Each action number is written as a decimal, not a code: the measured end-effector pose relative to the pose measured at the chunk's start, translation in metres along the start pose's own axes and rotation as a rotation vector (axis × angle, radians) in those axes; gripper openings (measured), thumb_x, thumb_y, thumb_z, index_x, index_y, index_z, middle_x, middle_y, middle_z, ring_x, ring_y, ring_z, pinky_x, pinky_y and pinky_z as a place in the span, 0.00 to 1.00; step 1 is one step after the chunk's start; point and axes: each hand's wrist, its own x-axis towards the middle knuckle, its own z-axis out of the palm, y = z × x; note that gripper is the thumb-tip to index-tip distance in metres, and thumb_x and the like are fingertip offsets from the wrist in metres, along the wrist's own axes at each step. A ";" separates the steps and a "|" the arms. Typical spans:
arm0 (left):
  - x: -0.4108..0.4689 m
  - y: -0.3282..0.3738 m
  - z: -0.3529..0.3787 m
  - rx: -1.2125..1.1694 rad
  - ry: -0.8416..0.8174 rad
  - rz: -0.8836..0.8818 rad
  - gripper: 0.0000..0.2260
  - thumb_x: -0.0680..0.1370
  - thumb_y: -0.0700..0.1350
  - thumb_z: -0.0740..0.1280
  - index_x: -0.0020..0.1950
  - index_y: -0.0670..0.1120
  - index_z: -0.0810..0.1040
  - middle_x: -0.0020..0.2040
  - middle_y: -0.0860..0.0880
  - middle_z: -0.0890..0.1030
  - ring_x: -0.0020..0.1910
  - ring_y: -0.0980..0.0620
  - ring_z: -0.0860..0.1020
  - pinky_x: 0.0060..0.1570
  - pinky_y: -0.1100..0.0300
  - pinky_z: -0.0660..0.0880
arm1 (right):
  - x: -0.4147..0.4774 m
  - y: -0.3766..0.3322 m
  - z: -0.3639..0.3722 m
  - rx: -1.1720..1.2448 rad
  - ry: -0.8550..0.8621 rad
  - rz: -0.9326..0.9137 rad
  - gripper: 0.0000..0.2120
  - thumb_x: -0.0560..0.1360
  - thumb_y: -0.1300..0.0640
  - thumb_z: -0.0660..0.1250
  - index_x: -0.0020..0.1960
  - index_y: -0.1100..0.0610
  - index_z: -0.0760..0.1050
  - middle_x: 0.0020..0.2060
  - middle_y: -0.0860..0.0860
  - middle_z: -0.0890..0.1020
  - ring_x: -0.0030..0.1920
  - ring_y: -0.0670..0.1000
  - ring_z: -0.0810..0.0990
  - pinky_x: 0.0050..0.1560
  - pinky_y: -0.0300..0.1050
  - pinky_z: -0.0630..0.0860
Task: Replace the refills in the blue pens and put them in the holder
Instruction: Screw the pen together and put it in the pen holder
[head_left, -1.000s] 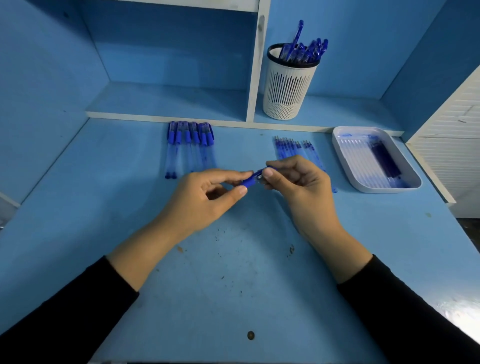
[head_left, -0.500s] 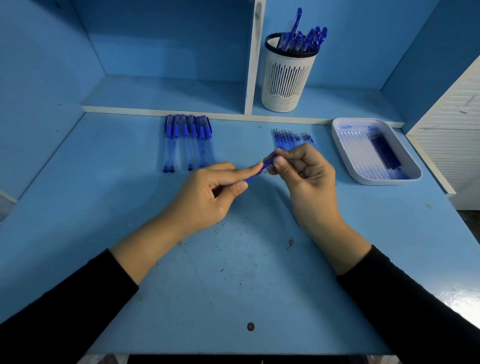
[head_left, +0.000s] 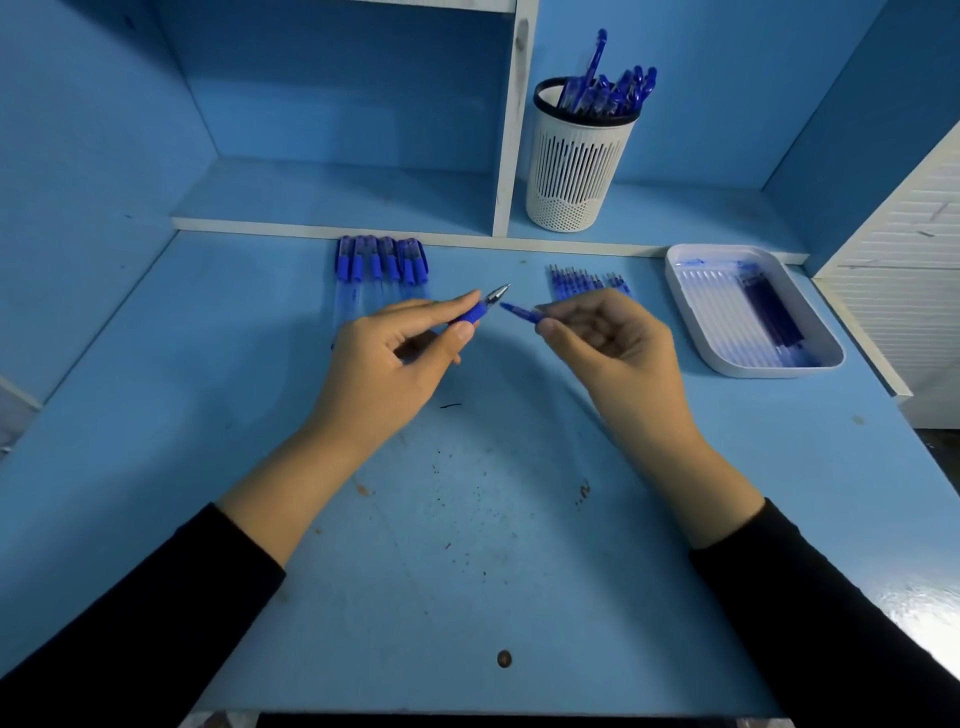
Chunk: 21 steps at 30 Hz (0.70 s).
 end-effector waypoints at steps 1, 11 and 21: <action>0.001 -0.001 -0.002 0.009 0.026 -0.001 0.12 0.78 0.40 0.70 0.60 0.51 0.81 0.49 0.52 0.85 0.39 0.58 0.82 0.43 0.67 0.76 | -0.001 0.001 0.002 -0.052 -0.015 -0.010 0.02 0.74 0.65 0.71 0.46 0.62 0.79 0.39 0.51 0.83 0.37 0.42 0.78 0.42 0.33 0.73; 0.003 0.000 -0.007 0.115 0.010 0.052 0.10 0.77 0.38 0.72 0.56 0.47 0.84 0.51 0.57 0.84 0.49 0.59 0.82 0.54 0.68 0.76 | -0.008 0.018 0.012 -0.684 -0.188 -0.277 0.04 0.72 0.65 0.71 0.46 0.60 0.80 0.38 0.53 0.82 0.42 0.54 0.79 0.44 0.40 0.72; -0.001 -0.003 0.001 0.165 -0.113 0.070 0.08 0.74 0.41 0.74 0.52 0.51 0.85 0.46 0.57 0.84 0.44 0.57 0.82 0.48 0.67 0.78 | -0.010 -0.002 0.009 -0.300 -0.093 -0.002 0.06 0.77 0.53 0.68 0.47 0.55 0.80 0.37 0.51 0.84 0.41 0.54 0.82 0.46 0.51 0.79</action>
